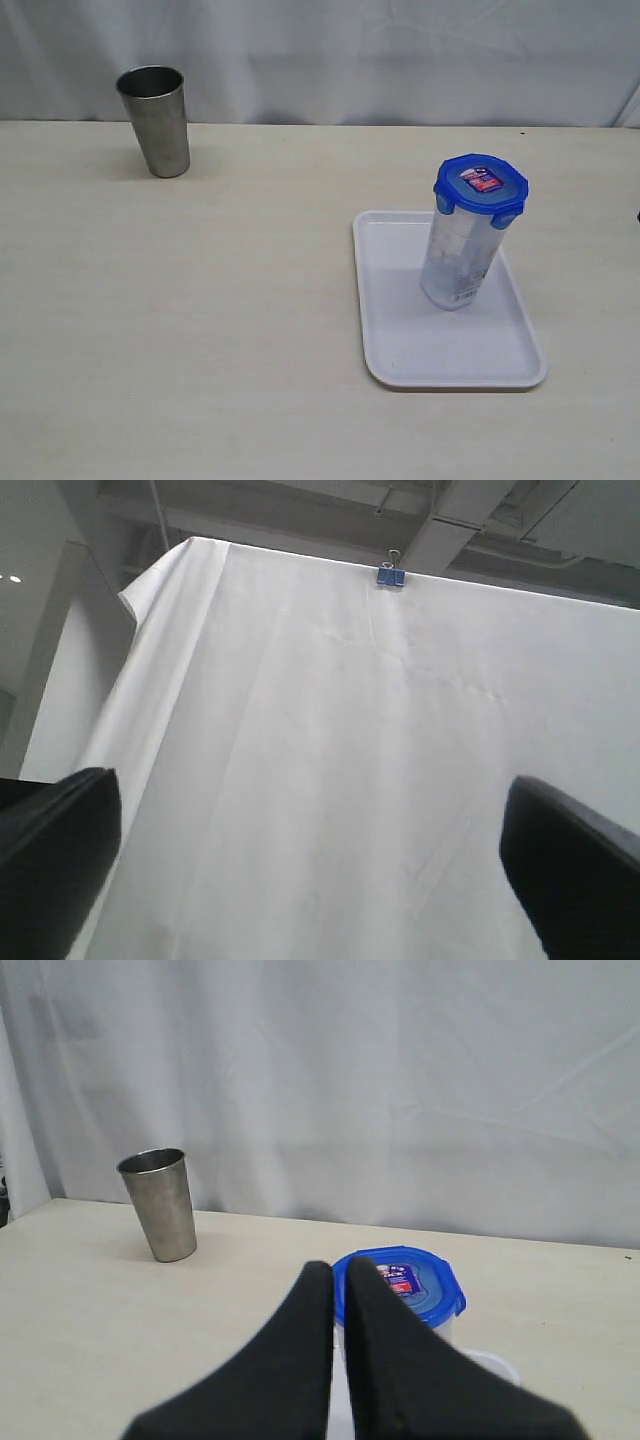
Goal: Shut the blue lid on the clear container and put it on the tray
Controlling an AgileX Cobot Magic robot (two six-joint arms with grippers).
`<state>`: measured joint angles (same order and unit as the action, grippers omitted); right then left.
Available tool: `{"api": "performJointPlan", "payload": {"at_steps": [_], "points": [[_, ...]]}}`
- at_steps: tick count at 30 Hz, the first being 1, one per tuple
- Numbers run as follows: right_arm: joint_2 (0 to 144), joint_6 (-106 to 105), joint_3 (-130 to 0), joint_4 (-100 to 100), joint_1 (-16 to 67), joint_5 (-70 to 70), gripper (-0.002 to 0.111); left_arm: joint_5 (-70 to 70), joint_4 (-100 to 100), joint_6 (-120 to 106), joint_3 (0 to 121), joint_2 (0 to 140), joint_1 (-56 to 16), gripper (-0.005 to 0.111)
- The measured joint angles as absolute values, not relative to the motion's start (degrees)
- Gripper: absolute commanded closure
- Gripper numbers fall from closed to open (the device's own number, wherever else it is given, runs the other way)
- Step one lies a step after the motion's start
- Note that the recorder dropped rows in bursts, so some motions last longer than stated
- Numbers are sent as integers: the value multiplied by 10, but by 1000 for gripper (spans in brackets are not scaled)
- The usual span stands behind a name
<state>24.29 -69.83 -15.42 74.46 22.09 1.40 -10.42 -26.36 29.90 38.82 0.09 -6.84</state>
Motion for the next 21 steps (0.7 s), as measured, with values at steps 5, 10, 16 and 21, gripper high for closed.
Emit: {"api": "performJointPlan", "payload": {"at_steps": [5,10,16,21], "points": [[243,-698,-154,745,221,14,104,-106,-264,299,388,1,-58,11],[243,-698,-154,745,221,14,104,-106,-264,299,388,1,-33,11],[243,-698,-154,745,221,14,104,-106,-264,299,388,1,-26,11],[243,-698,-154,745,221,14,104,-106,-264,299,388,1,-26,11]]}}
